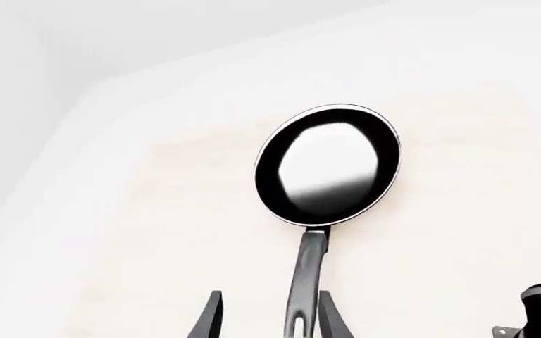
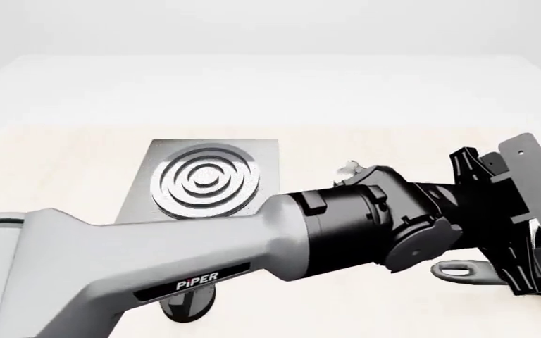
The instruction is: Put the frying pan on the stove.
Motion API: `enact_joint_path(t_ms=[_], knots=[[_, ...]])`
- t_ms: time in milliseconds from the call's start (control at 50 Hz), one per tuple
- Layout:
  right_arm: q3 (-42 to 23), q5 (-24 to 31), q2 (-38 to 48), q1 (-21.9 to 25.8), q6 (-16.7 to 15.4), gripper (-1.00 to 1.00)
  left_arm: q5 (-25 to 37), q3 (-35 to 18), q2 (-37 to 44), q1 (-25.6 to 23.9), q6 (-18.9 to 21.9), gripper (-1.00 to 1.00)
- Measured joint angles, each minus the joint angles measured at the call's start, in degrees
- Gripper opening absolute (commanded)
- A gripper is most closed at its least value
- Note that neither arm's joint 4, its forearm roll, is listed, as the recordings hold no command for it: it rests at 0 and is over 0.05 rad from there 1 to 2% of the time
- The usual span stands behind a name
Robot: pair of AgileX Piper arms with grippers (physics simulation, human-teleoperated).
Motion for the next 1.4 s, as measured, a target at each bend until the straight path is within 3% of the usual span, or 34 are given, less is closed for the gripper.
enact_joint_path(t_ms=[700,1400], knots=[[0.09,0.00,0.00,-0.07,1.00,1.00,-2.38,0.04,7.26,-1.34,-1.27,1.00],[0.39,0.00,0.00,-0.25,2.11,1.00,-3.01,-3.91,14.23,0.05,-1.96,1.00]])
